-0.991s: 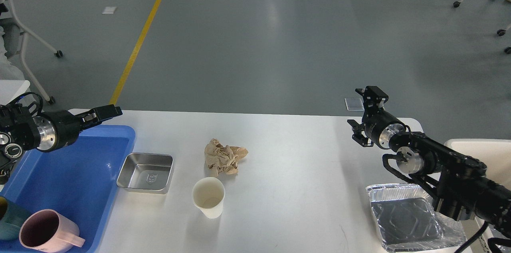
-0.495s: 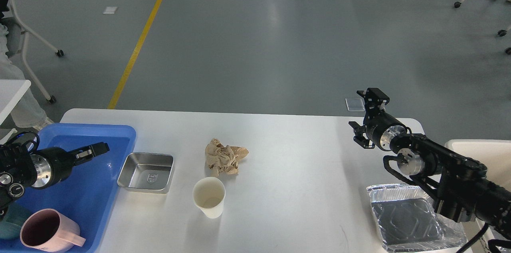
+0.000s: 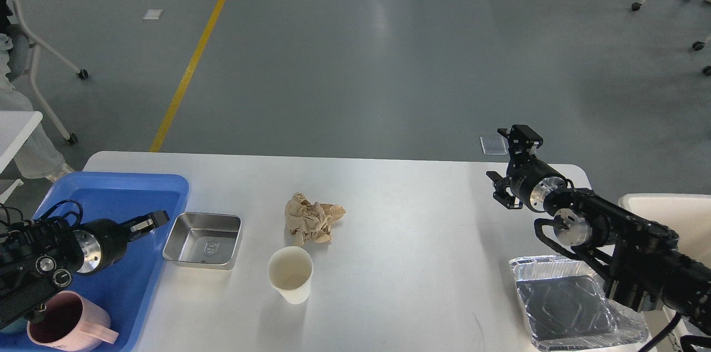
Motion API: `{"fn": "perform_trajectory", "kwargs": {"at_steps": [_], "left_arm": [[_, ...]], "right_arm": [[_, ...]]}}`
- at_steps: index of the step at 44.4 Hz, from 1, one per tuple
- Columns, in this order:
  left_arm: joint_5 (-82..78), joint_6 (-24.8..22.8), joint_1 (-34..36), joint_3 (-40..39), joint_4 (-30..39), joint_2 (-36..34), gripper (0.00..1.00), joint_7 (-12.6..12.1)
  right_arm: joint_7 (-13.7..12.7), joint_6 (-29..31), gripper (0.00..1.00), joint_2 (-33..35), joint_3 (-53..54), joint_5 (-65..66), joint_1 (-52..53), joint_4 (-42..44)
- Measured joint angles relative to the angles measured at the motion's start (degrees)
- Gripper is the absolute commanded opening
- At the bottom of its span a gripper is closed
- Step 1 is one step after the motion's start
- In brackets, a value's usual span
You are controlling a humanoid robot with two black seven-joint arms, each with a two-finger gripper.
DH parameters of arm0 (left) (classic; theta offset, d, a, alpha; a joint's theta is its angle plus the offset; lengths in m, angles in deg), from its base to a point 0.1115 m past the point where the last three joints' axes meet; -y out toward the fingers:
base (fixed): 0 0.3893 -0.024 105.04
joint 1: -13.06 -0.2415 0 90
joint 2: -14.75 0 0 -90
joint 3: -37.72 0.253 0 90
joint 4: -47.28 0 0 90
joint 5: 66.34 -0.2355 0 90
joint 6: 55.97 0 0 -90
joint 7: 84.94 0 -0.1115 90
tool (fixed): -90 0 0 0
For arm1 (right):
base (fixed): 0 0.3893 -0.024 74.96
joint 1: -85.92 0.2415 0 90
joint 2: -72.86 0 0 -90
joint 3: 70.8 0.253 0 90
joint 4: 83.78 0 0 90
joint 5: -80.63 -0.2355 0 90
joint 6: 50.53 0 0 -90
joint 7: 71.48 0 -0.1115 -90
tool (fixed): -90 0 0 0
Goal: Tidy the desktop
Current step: 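Grasp the edge of the small steel tray with the left gripper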
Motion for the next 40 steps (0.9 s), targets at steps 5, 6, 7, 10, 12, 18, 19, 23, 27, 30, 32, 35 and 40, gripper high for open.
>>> {"fn": "perform_trajectory", "kwargs": {"at_steps": [5, 6, 7, 10, 12, 18, 19, 23, 27, 30, 32, 35, 40], "left_arm": [[0.0, 0.0, 0.0, 1.0, -0.5, 0.5, 0.35, 0.0], [0.0, 0.0, 0.0, 1.2, -0.7, 0.6, 0.34, 0.0], [0.0, 0.0, 0.0, 1.3, -0.9, 0.6, 0.34, 0.0], [0.1, 0.0, 0.0, 1.8, -1.6, 1.1, 0.33, 0.0], [0.0, 0.0, 0.0, 1.9, -2.2, 1.5, 0.32, 0.0], [0.1, 0.1, 0.0, 2.1, -3.5, 2.7, 0.27, 0.0], [0.1, 0.1, 0.0, 2.1, -3.6, 2.9, 0.26, 0.0], [0.1, 0.1, 0.0, 2.1, -3.7, 3.2, 0.23, 0.0], [0.1, 0.1, 0.0, 2.2, -3.8, 3.4, 0.2, 0.0], [0.1, 0.1, 0.0, 2.2, -3.8, 3.5, 0.19, -0.1], [0.1, 0.0, 0.0, 2.2, -3.8, 3.5, 0.18, -0.1], [0.1, 0.0, 0.0, 2.2, -3.8, 3.5, 0.17, -0.1], [0.1, -0.2, 0.0, 2.3, -3.8, 3.5, 0.14, -0.1]], "right_arm": [[0.0, 0.0, 1.0, -0.1, 0.0, 0.5, 0.0, 0.0], [0.0, 0.0, 1.0, -0.1, 0.0, 0.6, 0.0, 0.0], [0.0, 0.0, 1.0, -0.1, 0.0, 0.6, 0.0, 0.0], [0.0, 0.0, 1.0, -0.1, 0.0, 0.6, -0.1, 0.0], [0.0, 0.0, 1.0, -0.1, 0.0, 0.6, -0.1, 0.0], [0.0, 0.0, 1.0, 0.0, 0.0, 0.6, -0.2, 0.0], [0.0, 0.0, 1.0, 0.0, 0.0, 0.6, -0.2, 0.0], [0.0, 0.0, 1.0, 0.0, 0.0, 0.6, -0.3, 0.0], [0.0, 0.0, 1.0, 0.0, 0.0, 0.6, -0.3, 0.0], [0.0, 0.0, 1.0, 0.1, 0.0, 0.6, -0.3, -0.1], [0.0, 0.0, 1.0, 0.1, 0.0, 0.6, -0.3, 0.0], [0.0, 0.0, 1.0, 0.1, 0.0, 0.6, -0.3, 0.0], [0.0, 0.0, 1.0, 0.2, 0.0, 0.6, -0.3, 0.0]]}}
